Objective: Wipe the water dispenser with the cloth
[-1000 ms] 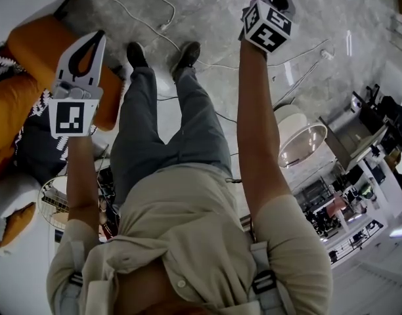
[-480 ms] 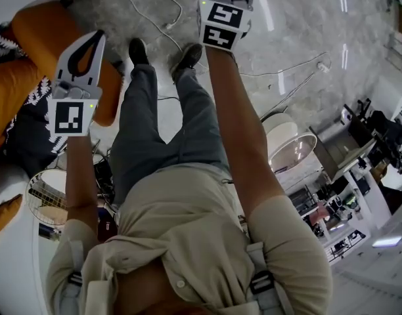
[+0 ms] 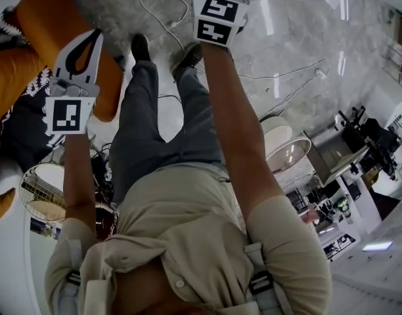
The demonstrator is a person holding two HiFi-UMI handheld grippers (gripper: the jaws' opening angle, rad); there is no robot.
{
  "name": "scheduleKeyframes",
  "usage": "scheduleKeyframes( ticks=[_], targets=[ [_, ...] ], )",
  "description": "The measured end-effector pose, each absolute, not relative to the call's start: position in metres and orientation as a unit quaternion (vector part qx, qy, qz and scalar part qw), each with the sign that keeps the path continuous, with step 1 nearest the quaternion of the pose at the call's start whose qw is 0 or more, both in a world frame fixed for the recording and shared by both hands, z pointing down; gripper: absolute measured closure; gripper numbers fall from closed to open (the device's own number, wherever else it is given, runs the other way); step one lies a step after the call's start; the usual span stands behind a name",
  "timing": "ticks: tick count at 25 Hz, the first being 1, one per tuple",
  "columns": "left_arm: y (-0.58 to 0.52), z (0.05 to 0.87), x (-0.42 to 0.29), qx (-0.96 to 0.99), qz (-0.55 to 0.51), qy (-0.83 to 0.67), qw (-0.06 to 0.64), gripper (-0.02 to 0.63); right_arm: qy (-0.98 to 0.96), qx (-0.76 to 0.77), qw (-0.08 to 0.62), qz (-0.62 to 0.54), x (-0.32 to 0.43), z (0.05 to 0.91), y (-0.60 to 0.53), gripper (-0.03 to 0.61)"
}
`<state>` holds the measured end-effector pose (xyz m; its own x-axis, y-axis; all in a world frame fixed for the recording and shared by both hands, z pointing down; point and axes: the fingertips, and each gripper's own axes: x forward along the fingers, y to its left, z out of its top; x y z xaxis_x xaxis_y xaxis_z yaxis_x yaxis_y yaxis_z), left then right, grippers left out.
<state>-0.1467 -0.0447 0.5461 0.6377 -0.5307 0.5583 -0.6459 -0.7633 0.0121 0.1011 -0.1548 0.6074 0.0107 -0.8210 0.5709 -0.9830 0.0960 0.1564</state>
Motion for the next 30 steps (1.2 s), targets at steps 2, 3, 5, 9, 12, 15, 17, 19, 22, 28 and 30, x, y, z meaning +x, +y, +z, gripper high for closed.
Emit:
scheduleKeyframes(
  ticks=[2,3,5,9,12,15,17,19,22,28,30],
  targets=[
    [-0.046,0.544,-0.142,0.902,0.271,-0.321,0.103,0.597,-0.674,0.668,0.277,0.149,0.118,0.604,-0.147,0.517],
    [-0.046,0.543,-0.139,0.903,0.270,-0.317,0.101,0.597,-0.665,0.676,0.279,0.150,0.130,0.604,-0.142,0.517],
    [-0.047,0.543,-0.130,0.907,0.267,-0.310,0.097,0.597,-0.643,0.695,0.285,0.152,0.161,0.606,-0.129,0.517],
    [-0.043,0.546,-0.105,0.915,0.268,-0.289,0.087,0.597,-0.590,0.738,0.277,0.177,0.240,0.613,-0.097,0.517],
    [-0.040,0.542,-0.088,0.918,0.270,-0.277,0.084,0.597,-0.558,0.761,0.253,0.211,0.285,0.614,-0.081,0.517],
    [-0.035,0.538,-0.074,0.922,0.269,-0.267,0.081,0.597,-0.544,0.774,0.249,0.206,0.308,0.606,-0.071,0.517],
    [-0.032,0.537,-0.064,0.923,0.269,-0.264,0.080,0.597,-0.543,0.776,0.249,0.203,0.315,0.603,-0.069,0.517],
    [-0.031,0.535,-0.057,0.922,0.271,-0.263,0.083,0.597,-0.548,0.772,0.250,0.201,0.313,0.602,-0.070,0.517],
    [-0.032,0.534,-0.054,0.922,0.268,-0.265,0.085,0.597,-0.563,0.761,0.254,0.198,0.298,0.603,-0.077,0.517],
    [-0.033,0.541,-0.083,0.915,0.269,-0.285,0.096,0.597,-0.614,0.721,0.267,0.177,0.218,0.609,-0.106,0.518],
    [-0.034,0.546,-0.093,0.912,0.268,-0.294,0.099,0.597,-0.633,0.706,0.263,0.179,0.190,0.615,-0.118,0.517]
  ],
)
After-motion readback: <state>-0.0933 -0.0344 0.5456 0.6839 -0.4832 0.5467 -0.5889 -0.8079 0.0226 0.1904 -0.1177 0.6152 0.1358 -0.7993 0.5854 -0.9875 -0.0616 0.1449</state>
